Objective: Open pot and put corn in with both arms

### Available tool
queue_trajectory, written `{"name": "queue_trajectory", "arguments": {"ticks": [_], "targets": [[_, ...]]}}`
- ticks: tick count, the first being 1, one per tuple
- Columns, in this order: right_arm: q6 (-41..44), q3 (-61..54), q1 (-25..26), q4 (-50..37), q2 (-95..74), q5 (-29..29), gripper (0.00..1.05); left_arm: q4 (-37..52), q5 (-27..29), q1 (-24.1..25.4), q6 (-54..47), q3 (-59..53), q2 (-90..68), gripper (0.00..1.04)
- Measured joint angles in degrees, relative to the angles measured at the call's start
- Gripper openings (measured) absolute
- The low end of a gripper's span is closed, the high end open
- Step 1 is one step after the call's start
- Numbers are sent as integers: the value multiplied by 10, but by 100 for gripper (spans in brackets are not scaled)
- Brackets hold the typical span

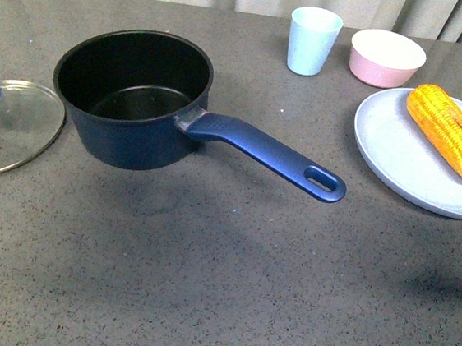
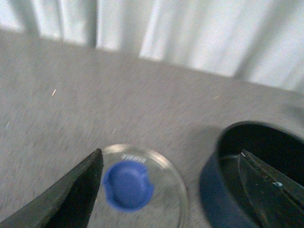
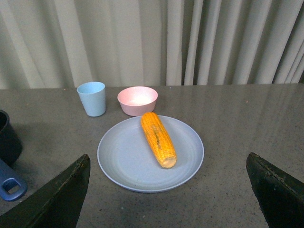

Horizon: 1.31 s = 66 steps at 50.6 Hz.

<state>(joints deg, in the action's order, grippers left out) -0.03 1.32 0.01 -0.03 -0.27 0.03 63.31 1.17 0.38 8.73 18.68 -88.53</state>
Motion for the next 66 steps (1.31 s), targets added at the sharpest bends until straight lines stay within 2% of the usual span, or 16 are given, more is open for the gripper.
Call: {"name": "queue_trajectory", "arguments": {"ticks": [5, 18, 32, 66], "targets": [[0, 0, 0, 0, 0, 0, 96, 26, -12, -4, -59, -48, 92, 59], [0, 0, 0, 0, 0, 0, 96, -48, -12, -4, -79, -125, 232, 2], [0, 0, 0, 0, 0, 0, 96, -166, -12, -4, -81, -166, 390, 2], [0, 0, 0, 0, 0, 0, 96, -392, -12, -4, -81, -178, 643, 2]]}}
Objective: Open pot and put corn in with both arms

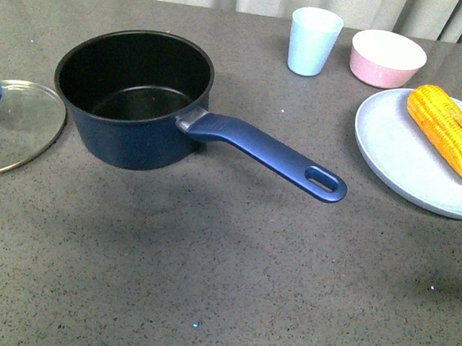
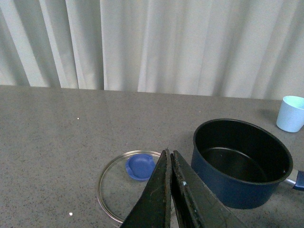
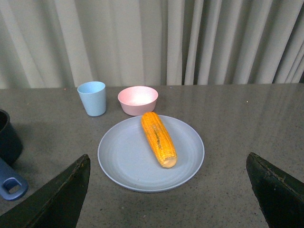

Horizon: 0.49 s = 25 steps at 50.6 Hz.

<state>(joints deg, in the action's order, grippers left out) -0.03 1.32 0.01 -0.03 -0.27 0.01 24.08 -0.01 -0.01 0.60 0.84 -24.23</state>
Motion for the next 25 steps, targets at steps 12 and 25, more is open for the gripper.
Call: {"name": "queue_trajectory", "arguments": {"ticks": [12, 25], "targets": [[0, 0, 0, 0, 0, 0, 96, -52, 0, 0, 0, 0, 53, 2], [0, 0, 0, 0, 0, 0, 96, -96, 0, 0, 0, 0, 98, 2]]}}
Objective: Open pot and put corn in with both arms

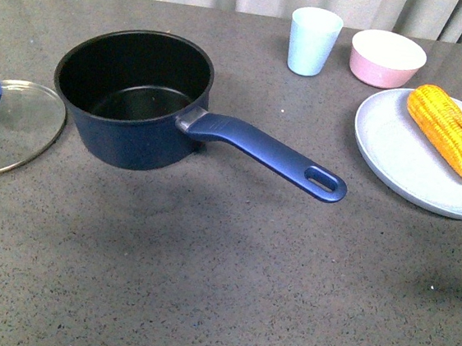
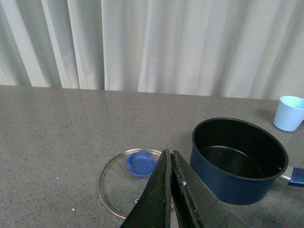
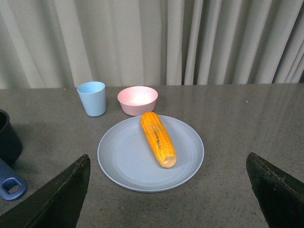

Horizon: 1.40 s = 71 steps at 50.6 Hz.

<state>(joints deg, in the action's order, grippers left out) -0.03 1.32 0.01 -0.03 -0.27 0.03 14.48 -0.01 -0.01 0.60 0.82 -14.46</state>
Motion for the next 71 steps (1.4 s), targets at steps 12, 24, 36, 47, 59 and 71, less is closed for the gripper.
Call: {"name": "queue_trajectory", "arguments": {"ticks": [12, 24, 36, 47, 59, 71], "targets": [[0, 0, 0, 0, 0, 0, 96, -41, 0, 0, 0, 0, 42, 2], [0, 0, 0, 0, 0, 0, 96, -141, 0, 0, 0, 0, 135, 2], [0, 0, 0, 0, 0, 0, 96, -145, 0, 0, 0, 0, 136, 13], [0, 0, 0, 0, 0, 0, 96, -145, 0, 0, 0, 0, 136, 51], [0, 0, 0, 0, 0, 0, 96, -145, 0, 0, 0, 0, 136, 86], [0, 0, 0, 0, 0, 0, 96, -145, 0, 0, -1, 0, 136, 96]]}}
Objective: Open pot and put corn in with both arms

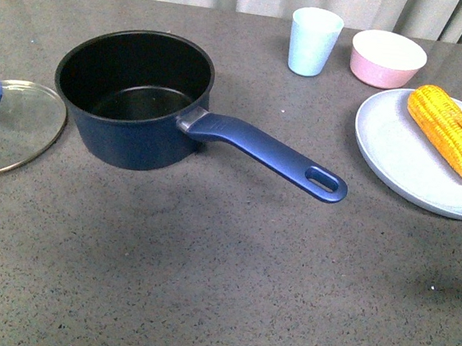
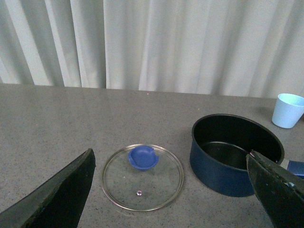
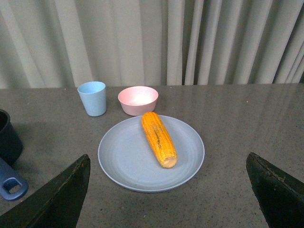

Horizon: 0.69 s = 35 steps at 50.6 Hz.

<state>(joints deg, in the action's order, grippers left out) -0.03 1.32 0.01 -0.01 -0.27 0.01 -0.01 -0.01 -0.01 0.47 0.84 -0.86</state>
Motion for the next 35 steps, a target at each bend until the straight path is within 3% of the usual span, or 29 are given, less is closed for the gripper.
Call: {"name": "queue_trajectory", "arguments": {"ticks": [2, 5, 7, 12, 16, 23, 35], "targets": [[-9, 3, 1, 9, -6, -4, 96, 0, 0, 0, 0, 0, 0, 96], [-66, 52, 24, 127, -81, -40, 96, 0, 0, 0, 0, 0, 0, 96], [-96, 78, 52, 156, -156, -66, 96, 0, 0, 0, 0, 0, 0, 96], [-95, 118, 105, 84, -300, -132, 96, 0, 0, 0, 0, 0, 0, 96], [-50, 167, 113, -14, -442, -145, 96, 0, 0, 0, 0, 0, 0, 96], [21, 254, 82, -116, -645, -150, 96, 0, 0, 0, 0, 0, 0, 96], [107, 421, 47, -159, -926, -118, 96, 0, 0, 0, 0, 0, 0, 96]]}}
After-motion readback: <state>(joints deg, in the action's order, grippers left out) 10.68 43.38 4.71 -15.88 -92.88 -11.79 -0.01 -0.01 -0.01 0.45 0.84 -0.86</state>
